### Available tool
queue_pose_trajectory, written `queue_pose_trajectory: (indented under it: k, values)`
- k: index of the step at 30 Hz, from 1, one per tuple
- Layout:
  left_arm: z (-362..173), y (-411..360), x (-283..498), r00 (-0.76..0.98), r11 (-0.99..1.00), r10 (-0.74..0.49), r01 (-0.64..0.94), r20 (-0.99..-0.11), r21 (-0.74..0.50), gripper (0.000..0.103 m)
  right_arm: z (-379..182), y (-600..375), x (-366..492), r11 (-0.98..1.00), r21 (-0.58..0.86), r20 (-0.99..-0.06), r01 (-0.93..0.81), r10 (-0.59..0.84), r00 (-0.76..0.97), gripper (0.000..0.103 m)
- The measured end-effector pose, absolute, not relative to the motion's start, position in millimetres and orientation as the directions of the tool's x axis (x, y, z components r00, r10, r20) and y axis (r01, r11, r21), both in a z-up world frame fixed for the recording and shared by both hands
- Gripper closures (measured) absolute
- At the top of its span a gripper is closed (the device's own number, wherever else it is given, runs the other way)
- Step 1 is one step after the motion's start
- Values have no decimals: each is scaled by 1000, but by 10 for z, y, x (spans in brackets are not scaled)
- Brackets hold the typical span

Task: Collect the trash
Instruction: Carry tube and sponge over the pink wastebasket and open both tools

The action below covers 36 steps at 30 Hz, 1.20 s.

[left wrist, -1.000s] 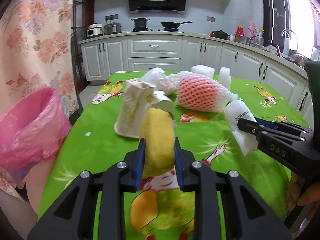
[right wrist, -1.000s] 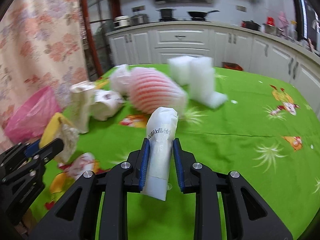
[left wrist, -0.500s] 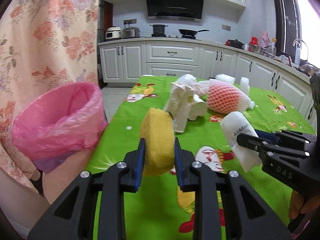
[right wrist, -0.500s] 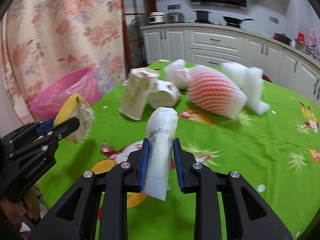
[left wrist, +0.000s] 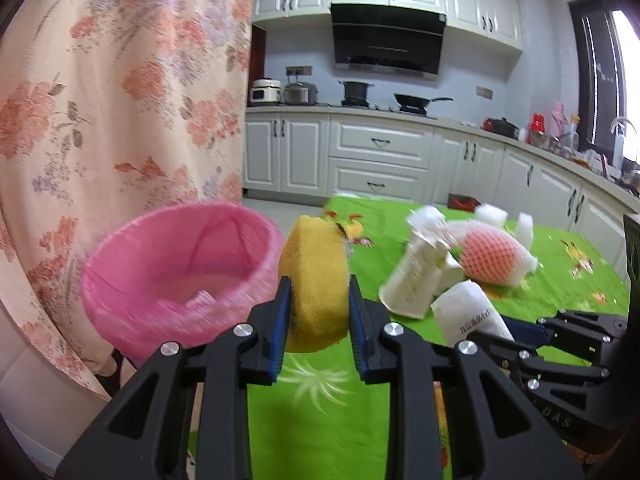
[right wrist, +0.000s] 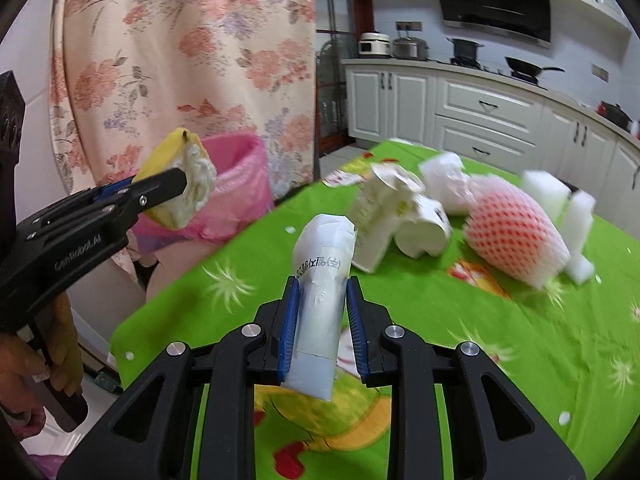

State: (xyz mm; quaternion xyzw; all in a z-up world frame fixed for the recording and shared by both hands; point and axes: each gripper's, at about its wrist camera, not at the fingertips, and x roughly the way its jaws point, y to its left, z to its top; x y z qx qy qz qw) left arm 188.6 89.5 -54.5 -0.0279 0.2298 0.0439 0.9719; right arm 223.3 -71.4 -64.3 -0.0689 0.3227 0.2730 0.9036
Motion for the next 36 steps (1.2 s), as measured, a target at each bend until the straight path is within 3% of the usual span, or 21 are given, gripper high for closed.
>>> queue_pose_trajectory:
  k: [15, 31, 35, 36]
  values:
    - [-302, 1778, 1950, 884, 960, 247, -280, -397, -26, 77, -307, 197, 2586, 731, 57, -544, -680, 593, 593, 78]
    - [-593, 2417, 2312, 820, 921, 309, -384, -482, -62, 75, -339, 987, 3096, 664, 43, -538, -746, 645, 543, 77]
    - [-667, 2458, 2323, 809, 917, 322, -395, -492, -50, 70, -459, 1019, 3144, 660, 42, -557, -750, 638, 531, 76]
    - [-688, 2473, 2324, 807, 917, 321, -396, -496, -50, 58, -482, 1017, 3148, 659, 42, -562, -751, 637, 528, 73]
